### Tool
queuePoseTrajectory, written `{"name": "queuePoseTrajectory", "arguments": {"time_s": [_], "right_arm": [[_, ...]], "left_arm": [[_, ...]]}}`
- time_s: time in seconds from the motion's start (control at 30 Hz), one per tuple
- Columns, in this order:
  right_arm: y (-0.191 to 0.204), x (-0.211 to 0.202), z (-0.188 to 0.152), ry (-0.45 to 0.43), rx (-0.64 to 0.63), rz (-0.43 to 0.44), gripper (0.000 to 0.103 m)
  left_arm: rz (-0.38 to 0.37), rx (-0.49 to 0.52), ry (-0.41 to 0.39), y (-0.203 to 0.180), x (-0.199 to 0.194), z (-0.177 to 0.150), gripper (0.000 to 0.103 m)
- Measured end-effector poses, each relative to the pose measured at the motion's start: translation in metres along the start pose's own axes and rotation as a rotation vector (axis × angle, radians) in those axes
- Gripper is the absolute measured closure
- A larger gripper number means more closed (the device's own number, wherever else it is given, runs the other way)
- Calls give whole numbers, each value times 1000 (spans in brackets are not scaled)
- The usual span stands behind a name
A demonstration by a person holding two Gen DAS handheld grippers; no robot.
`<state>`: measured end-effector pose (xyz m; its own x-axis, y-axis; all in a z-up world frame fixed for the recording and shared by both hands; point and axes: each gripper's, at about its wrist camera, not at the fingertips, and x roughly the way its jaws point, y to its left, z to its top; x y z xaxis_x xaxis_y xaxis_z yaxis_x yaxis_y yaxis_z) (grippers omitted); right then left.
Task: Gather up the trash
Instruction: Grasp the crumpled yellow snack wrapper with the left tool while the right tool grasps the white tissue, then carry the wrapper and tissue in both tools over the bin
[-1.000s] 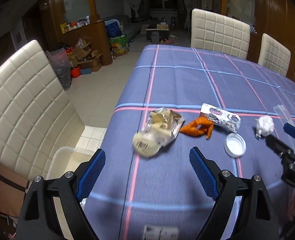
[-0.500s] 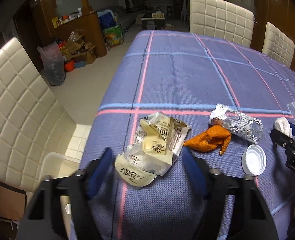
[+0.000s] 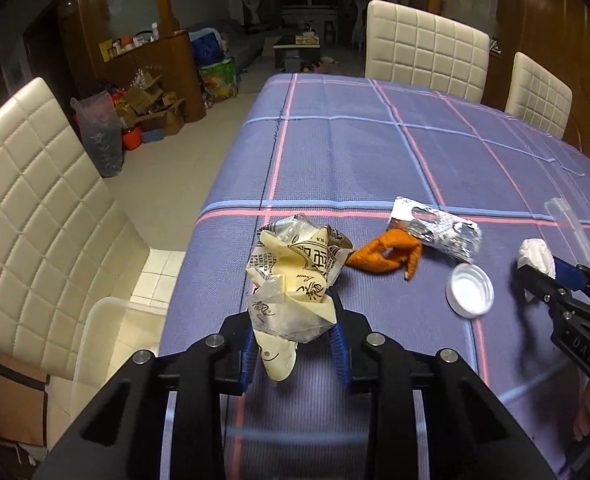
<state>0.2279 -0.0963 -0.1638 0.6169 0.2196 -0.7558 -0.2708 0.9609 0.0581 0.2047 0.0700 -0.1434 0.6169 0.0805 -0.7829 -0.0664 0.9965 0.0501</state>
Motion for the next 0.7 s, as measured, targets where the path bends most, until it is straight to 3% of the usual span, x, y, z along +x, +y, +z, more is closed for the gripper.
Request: {"name": "queuePoseTrajectory", "arguments": {"time_s": [0.7], "right_arm": [[84,-91,-26,-107,-147,103,65]], "left_arm": [[45,-17,-130,29,-105,-58,73]]}}
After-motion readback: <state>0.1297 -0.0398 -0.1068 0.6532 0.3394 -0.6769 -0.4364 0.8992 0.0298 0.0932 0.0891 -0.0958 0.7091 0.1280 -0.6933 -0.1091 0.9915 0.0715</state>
